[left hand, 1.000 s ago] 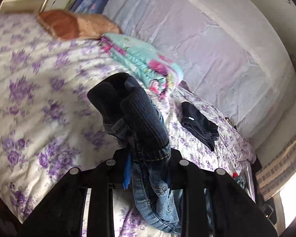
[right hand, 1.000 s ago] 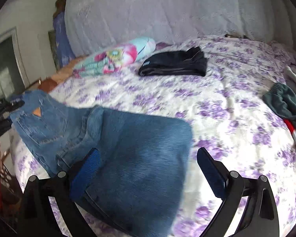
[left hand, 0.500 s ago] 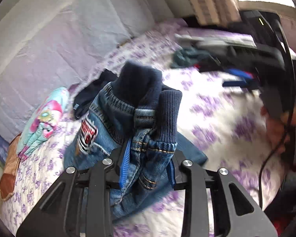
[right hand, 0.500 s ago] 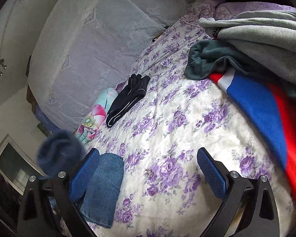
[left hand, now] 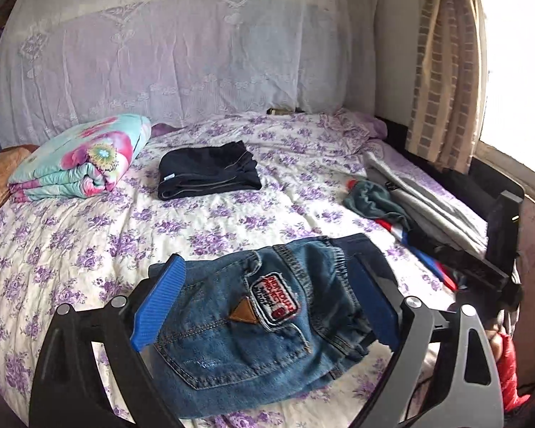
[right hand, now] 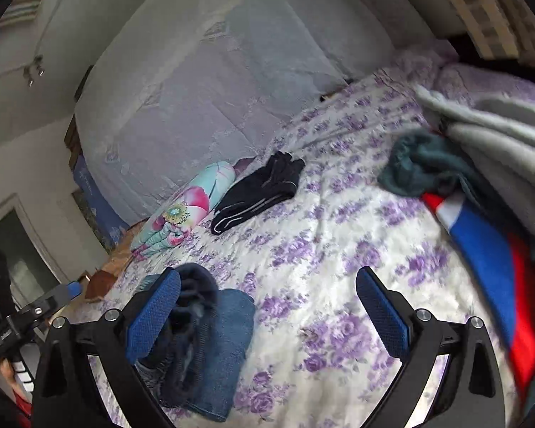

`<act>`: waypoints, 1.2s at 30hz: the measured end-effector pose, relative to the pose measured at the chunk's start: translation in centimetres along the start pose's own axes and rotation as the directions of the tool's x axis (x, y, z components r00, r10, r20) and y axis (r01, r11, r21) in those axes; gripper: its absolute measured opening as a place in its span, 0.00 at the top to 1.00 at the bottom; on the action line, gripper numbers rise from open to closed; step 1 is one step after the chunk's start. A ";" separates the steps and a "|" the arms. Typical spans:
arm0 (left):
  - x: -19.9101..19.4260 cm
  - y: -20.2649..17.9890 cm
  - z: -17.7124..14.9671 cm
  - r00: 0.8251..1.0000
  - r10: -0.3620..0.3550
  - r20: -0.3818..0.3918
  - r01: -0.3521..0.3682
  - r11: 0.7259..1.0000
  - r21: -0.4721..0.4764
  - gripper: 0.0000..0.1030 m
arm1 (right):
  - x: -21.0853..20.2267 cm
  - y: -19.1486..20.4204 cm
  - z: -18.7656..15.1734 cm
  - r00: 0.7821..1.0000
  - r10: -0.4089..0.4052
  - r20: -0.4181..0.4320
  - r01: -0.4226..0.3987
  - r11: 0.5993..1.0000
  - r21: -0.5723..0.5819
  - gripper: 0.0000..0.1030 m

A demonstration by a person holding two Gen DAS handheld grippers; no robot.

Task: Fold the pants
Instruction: 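Fold the leg ends up onto the waistband with the right tool while the left tool holds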

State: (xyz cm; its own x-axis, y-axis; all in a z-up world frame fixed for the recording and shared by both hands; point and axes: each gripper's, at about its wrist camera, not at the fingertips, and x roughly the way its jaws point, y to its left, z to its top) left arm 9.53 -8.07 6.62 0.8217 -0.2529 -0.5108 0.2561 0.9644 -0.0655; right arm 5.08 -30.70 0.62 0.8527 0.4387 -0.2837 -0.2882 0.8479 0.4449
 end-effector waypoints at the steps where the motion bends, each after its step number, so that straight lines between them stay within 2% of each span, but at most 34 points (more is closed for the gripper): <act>1: 1.1 -0.5 -0.4 0.999 0.017 -0.042 -0.017 1.000 0.012 0.14 | -0.1 1.5 1.0 1.000 0.008 0.010 -0.007 0.999 -0.050 0.03; 2: 2.7 -0.9 -1.3 0.994 0.026 -0.106 -0.022 0.999 0.038 0.14 | 0.2 2.8 1.7 1.000 0.009 0.010 -0.008 0.995 -0.097 0.03; 4: 6.2 -2.5 -4.6 0.966 0.042 -0.256 -0.006 0.990 0.140 0.13 | 2.2 4.7 2.3 0.997 -0.051 -0.050 0.041 0.981 -0.190 0.03; 5: 6.7 -3.2 -6.6 0.970 0.064 -0.233 -0.022 0.983 0.181 0.10 | 4.1 5.1 1.9 0.988 -0.110 -0.110 0.080 0.966 -0.244 0.03; 7: 6.4 -3.7 -8.9 0.988 0.086 -0.130 -0.057 0.976 0.209 0.09 | 9.2 4.4 -1.0 0.935 -0.240 -0.262 0.142 0.928 -0.344 0.04; 8: 6.2 -3.6 -9.0 0.988 0.090 -0.129 -0.063 0.978 0.199 0.10 | 10.6 3.0 -2.4 0.923 -0.270 -0.276 0.171 0.926 -0.336 0.04; 9: 6.3 -3.3 -8.8 0.986 0.078 -0.149 -0.049 0.981 0.188 0.10 | 11.2 1.2 -2.8 0.932 -0.235 -0.275 0.156 0.947 -0.281 0.03; 10: 6.3 -3.1 -8.6 0.987 0.058 -0.151 -0.030 0.983 0.181 0.10 | 11.8 -0.3 -2.6 0.931 -0.177 -0.319 0.115 0.972 -0.205 0.03; 11: 6.5 -2.9 -8.4 0.988 0.045 -0.149 -0.017 0.983 0.181 0.09 | 11.9 -1.0 -2.4 0.928 -0.154 -0.340 0.103 0.981 -0.163 0.03; 14: 6.4 -2.7 -7.9 0.989 0.032 -0.145 -0.006 0.984 0.177 0.08 | 11.2 0.8 -2.0 0.942 -0.214 -0.258 0.144 0.953 -0.266 0.03; 16: 5.5 -2.0 -7.3 0.988 0.003 -0.156 0.019 0.990 0.140 0.09 | 9.2 2.4 -1.2 0.956 -0.219 -0.196 0.157 0.944 -0.291 0.04; 18: 3.7 -0.8 -6.6 0.994 -0.007 -0.108 0.018 0.995 0.096 0.09 | 6.3 4.4 -0.5 0.978 -0.171 -0.117 0.126 0.941 -0.315 0.03; 20: 2.0 0.8 -5.8 0.998 0.018 -0.055 -0.015 0.998 0.063 0.09 | 4.2 6.3 -0.4 0.987 -0.143 -0.073 0.108 0.928 -0.356 0.03; 22: 1.7 2.6 -4.7 0.998 0.040 -0.044 -0.039 0.999 0.014 0.08 | 4.4 7.3 -1.1 0.981 -0.166 -0.102 0.113 0.912 -0.394 0.03; 23: 2.0 3.4 -4.4 0.997 0.052 -0.053 -0.053 0.999 -0.010 0.08 | 5.5 7.3 -1.8 0.967 -0.213 -0.139 0.138 0.898 -0.417 0.03; 24: 2.9 4.1 -4.3 0.995 0.070 -0.077 -0.073 0.997 -0.031 0.08 | 7.2 6.8 -3.0 0.943 -0.276 -0.184 0.170 0.878 -0.447 0.03; 25: 4.6 4.7 -4.5 0.988 0.091 -0.127 -0.096 0.995 -0.035 0.08 | 8.9 5.8 -4.4 0.923 -0.307 -0.231 0.174 0.870 -0.462 0.03; 26: 6.6 5.0 -5.2 0.975 0.115 -0.192 -0.121 0.992 -0.022 0.07 | 9.7 4.4 -5.1 0.921 -0.281 -0.269 0.150 0.895 -0.421 0.03; 27: 8.5 5.5 -6.3 0.963 0.121 -0.242 -0.130 0.991 -0.023 0.04 | 9.9 3.1 -4.7 0.921 -0.221 -0.320 0.109 0.936 -0.334 0.03; 28: 9.4 6.4 -7.2 0.969 0.069 -0.237 -0.090 0.993 -0.081 0.04 | 10.0 2.6 -4.4 0.914 -0.193 -0.356 0.087 0.952 -0.293 0.03; 29: 9.4 7.5 -7.5 0.970 0.002 -0.242 -0.043 0.986 -0.163 0.04 | 9.9 2.7 -4.4 0.915 -0.192 -0.355 0.082 0.950 -0.302 0.03; 31: 9.3 9.4 -7.6 0.956 -0.115 -0.270 0.029 0.953 -0.303 0.04 | 8.9 3.9 -4.3 0.929 -0.213 -0.302 0.102 0.934 -0.342 0.03; 32: 8.9 10.0 -7.7 0.955 -0.140 -0.261 0.045 0.940 -0.338 0.04 | 8.3 4.6 -4.0 0.933 -0.211 -0.292 0.103 0.933 -0.344 0.03; 34: 7.5 10.6 -7.7 0.968 -0.103 -0.230 0.016 0.936 -0.352 0.04 | 6.2 6.5 -3.1 0.963 -0.127 -0.238 0.041 0.941 -0.336 0.03; 36: 5.7 10.8 -7.3 0.982 -0.050 -0.181 -0.013 0.944 -0.330 0.06 | 4.3 8.8 -2.1 0.985 -0.077 -0.153 0.014 0.926 -0.376 0.03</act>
State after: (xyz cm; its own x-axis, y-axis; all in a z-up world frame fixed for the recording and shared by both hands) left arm 13.27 1.50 -3.25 0.7021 -0.2823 -0.6538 0.0629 0.9391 -0.3379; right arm 5.30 -20.66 1.50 0.7955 0.4124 -0.4440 -0.4192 0.9036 0.0884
